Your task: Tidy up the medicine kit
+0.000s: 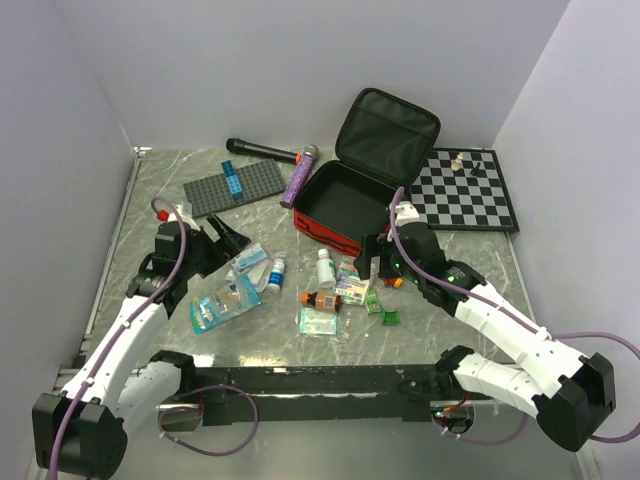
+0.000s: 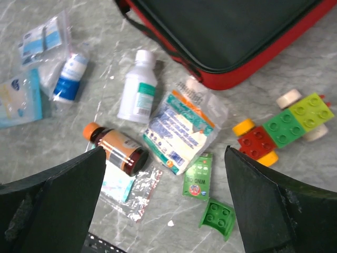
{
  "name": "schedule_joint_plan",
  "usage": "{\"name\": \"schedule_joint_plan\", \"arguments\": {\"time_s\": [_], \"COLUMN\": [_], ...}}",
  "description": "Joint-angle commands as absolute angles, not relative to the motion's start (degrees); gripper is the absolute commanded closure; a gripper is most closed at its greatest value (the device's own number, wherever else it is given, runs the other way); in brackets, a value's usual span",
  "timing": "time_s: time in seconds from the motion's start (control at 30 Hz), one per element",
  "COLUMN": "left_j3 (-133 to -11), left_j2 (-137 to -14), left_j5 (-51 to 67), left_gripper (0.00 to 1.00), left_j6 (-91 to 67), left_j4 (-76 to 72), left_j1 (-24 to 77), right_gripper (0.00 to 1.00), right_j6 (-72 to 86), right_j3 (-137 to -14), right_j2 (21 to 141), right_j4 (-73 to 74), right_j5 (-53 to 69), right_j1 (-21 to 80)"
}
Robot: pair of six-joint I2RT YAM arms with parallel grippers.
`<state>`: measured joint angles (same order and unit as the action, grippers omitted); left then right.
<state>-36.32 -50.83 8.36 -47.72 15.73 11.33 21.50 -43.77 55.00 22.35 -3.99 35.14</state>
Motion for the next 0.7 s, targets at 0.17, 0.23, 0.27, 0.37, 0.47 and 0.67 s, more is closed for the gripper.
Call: {"name": "schedule_joint_plan", "arguments": {"time_s": [0.17, 0.23, 0.27, 0.37, 0.47, 0.67], "left_j3": [-34.3, -33.8, -33.7, -33.1, -32.8, -32.2], "left_j2": [-48.0, -47.6, -47.3, -46.7, -46.1, -44.5], "left_j5": [12.7, 12.7, 12.6, 12.4, 12.0, 11.9], "left_gripper": [0.04, 0.04, 0.04, 0.04, 0.04, 0.04], "left_j6": [-47.5, -47.7, -47.8, -47.7, -47.5, -46.7], "left_j4": [10.6, 10.4, 10.5, 10.7, 11.4, 13.0], "left_j1": [11.2, 11.2, 11.2, 11.2, 11.3, 11.3], "right_gripper": [0.02, 0.02, 0.03, 0.04, 0.06, 0.1], "right_j6": [11.7, 9.8, 9.0, 7.3, 6.4, 5.7], "right_j3": [-47.3, -48.9, -49.7, -51.2, -52.4, -53.5], "right_j2": [59.8, 62.6, 64.1, 68.5, 72.4, 79.0], "right_j4": [22.1, 23.7, 24.6, 25.5, 25.4, 24.0], "right_j5": [1.1, 0.0, -2.2, -5.6, -6.6, -4.0], "right_j1": [43.1, 47.0, 48.8, 54.4, 57.6, 58.8]}}
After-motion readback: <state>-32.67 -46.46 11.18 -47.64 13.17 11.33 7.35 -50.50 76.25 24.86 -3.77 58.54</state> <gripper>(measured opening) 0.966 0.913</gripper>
